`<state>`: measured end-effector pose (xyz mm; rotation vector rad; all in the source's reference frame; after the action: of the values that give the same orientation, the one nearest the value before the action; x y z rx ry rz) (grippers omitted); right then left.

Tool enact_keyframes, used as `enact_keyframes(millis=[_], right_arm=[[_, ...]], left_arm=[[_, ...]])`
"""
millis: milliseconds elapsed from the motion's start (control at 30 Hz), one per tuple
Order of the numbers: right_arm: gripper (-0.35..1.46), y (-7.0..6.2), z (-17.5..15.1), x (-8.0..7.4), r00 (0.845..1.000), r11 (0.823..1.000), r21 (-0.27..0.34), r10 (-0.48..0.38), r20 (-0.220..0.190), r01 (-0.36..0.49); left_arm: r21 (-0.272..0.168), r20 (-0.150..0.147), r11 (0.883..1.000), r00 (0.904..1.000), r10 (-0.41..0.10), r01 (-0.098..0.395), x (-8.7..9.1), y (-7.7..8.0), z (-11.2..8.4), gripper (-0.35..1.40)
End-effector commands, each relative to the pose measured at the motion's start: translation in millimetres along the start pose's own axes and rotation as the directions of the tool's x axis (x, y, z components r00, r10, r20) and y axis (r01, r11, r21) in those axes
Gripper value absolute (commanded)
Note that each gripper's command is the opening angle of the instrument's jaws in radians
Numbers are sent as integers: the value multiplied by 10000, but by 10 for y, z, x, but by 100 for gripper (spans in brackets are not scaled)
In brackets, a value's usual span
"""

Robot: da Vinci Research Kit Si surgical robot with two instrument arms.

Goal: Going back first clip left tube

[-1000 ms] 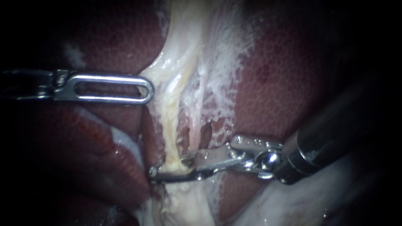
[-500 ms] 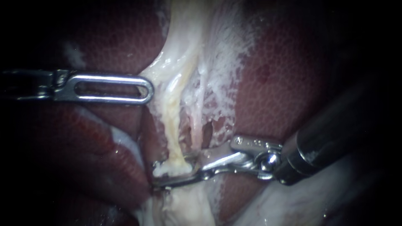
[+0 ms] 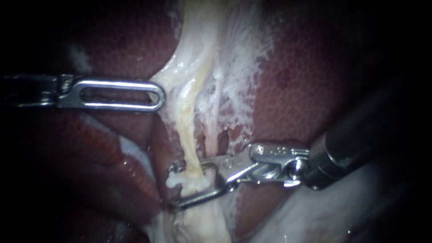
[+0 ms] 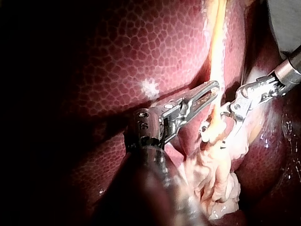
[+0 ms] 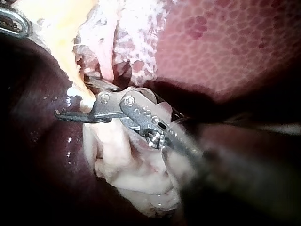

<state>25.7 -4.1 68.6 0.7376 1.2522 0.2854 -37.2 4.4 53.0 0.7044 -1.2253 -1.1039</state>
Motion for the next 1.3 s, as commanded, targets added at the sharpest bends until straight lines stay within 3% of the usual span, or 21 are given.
enact_keyframes(millis=[33,267,867,1300], right_arm=[[60,0,-1,1,9997,9997,-107,-224,-14,223],[60,0,-15,10,9984,9983,-148,-560,-102,559],[60,-8,-74,22,9991,9988,-310,-392,-151,387],[60,-23,-157,46,9987,9962,-741,-471,-208,455]], left_arm=[[-3,0,10000,10000,0,0,0,0,0,-35],[-3,0,10000,10000,0,0,0,0,0,-35],[1,-2,10000,10000,1,-1,0,2,1,-35],[-89,67,9999,9999,138,-137,19,17,21,-35]])
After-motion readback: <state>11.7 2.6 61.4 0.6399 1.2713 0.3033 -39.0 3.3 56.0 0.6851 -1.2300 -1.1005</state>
